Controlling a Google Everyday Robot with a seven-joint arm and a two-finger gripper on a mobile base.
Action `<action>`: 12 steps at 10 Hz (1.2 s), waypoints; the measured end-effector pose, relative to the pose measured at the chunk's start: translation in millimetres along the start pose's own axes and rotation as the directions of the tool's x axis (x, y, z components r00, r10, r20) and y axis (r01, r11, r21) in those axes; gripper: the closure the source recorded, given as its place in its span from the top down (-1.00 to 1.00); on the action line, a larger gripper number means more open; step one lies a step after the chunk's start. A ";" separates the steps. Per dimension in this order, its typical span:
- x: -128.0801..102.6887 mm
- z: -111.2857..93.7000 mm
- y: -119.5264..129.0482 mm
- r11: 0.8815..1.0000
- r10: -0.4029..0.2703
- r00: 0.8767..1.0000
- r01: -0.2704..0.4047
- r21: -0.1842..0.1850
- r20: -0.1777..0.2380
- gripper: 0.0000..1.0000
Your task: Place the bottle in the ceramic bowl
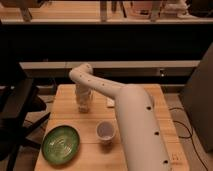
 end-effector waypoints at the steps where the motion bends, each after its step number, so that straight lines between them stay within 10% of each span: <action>1: -1.9 -5.3 3.1 1.000 0.001 1.000 -0.001 0.001 0.000 -1.00; 12: -40.8 -84.2 26.1 0.999 -0.030 1.000 0.029 -0.018 -0.010 -1.00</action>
